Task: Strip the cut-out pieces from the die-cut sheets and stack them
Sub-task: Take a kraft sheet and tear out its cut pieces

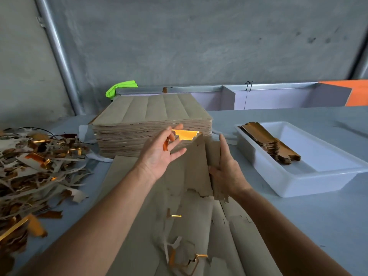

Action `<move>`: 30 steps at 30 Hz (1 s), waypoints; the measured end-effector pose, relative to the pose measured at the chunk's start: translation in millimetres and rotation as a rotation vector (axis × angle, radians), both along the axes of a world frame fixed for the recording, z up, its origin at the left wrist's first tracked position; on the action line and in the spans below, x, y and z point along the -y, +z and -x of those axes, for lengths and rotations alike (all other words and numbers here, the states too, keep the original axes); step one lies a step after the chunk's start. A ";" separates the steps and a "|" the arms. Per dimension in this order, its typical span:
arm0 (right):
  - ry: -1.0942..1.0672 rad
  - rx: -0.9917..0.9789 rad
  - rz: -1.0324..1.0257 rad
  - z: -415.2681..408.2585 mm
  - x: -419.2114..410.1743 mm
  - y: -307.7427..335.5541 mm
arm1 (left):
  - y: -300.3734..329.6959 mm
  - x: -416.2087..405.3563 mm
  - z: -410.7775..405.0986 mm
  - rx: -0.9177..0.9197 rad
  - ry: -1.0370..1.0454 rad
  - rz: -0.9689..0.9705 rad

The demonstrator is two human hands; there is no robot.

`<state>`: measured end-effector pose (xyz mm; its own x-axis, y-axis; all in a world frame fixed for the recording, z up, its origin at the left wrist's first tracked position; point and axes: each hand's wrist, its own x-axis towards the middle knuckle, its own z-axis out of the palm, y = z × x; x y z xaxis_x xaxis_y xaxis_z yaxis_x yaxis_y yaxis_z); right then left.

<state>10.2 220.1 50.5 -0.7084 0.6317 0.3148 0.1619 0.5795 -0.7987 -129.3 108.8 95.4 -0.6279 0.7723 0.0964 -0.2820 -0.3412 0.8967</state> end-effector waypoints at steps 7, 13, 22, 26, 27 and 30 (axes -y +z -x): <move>0.061 -0.003 0.067 9.8 8.5 -14.1 | -6.6 -2.3 -0.8 0.032 0.002 0.046; -0.030 0.012 0.017 33.3 22.4 -23.2 | -8.7 1.6 2.2 0.041 -0.042 0.023; -0.105 -0.111 0.514 31.9 16.3 -21.4 | -5.1 30.7 38.5 -0.398 0.399 0.220; 0.042 -0.135 0.601 17.9 15.7 -12.5 | -11.5 43.8 53.3 -1.226 0.355 0.665; 0.058 -0.149 0.616 15.6 15.9 -10.9 | -15.1 43.1 56.8 -1.331 0.297 0.762; 0.032 -0.213 0.676 8.1 14.9 -8.8 | -15.6 47.2 57.5 -1.454 0.366 0.963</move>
